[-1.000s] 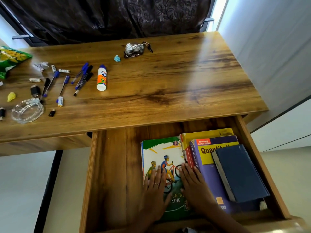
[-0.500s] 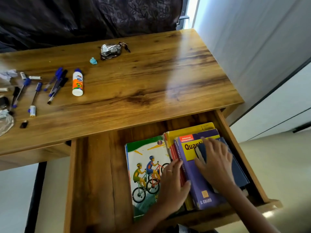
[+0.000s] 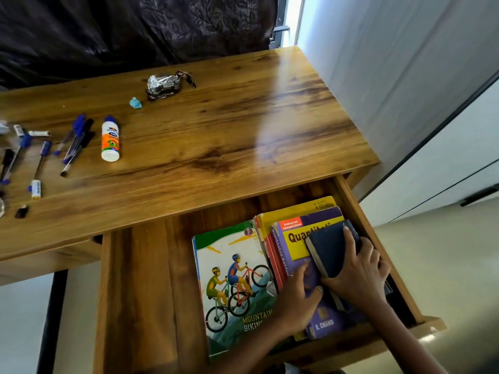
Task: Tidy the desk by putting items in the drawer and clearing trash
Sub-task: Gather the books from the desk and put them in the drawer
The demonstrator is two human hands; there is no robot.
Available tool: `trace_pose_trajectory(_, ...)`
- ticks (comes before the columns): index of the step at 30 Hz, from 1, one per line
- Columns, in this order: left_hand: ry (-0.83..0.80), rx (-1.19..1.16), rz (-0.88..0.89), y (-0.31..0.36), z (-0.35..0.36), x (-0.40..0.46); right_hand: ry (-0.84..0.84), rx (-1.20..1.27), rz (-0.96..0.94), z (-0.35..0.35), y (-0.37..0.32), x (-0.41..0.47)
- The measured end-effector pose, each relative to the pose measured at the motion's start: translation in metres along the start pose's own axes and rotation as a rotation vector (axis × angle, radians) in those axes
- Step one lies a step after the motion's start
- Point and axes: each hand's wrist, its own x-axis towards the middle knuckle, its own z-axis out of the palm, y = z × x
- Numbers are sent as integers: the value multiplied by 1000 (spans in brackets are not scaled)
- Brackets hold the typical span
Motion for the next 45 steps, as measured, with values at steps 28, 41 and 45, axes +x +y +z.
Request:
trace_pose_trajectory(28, 658, -812, -341, -64, -74, -45, -398, 458, -233, 30, -141, -63)
trace_pose_trajectory(41, 696, -703, -240, -59, -71, -41, -287, 236, -441, 53, -123, -62)
trace_pose_trajectory(45, 668, -535, -253, -55, -73, -39, -307, 104, -592, 60, -112, -64)
